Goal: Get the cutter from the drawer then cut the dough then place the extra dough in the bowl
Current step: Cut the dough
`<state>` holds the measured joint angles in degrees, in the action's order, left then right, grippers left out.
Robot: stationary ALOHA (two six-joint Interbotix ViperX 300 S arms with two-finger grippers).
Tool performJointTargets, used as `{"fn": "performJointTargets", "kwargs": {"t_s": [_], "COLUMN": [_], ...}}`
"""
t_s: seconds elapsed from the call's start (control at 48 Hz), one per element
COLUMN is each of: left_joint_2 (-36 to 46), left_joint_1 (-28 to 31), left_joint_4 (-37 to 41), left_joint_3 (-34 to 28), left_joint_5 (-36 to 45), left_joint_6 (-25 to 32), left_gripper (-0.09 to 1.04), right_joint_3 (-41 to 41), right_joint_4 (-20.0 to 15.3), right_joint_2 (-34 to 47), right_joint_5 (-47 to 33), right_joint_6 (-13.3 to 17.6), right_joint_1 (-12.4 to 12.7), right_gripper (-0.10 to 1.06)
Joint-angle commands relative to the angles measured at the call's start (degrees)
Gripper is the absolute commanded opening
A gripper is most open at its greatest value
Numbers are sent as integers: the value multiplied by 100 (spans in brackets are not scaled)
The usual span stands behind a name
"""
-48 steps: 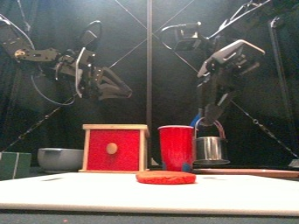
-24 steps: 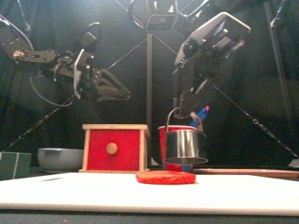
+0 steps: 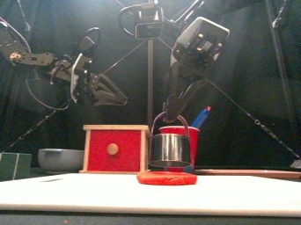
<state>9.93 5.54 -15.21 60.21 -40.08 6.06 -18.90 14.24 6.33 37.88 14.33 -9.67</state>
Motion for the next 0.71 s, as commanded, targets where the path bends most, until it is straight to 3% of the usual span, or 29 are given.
{"fn": "performJointTargets", "kwargs": {"t_s": [0.021,0.708], "left_joint_2": [18,26], "left_joint_1": [9,-18], "left_joint_4": [0,9], "left_joint_3": [-35,-26], "left_joint_5": [-53,-53], "left_joint_6": [9,9], "left_gripper": [57,57], "right_joint_3": [167,202], "right_joint_4": [-26,-53], "right_joint_2": [-114,62], "right_joint_5": [-18,-97], "right_joint_6": [18,53], "right_joint_1": [-44,-114], "right_gripper": [48,48]}}
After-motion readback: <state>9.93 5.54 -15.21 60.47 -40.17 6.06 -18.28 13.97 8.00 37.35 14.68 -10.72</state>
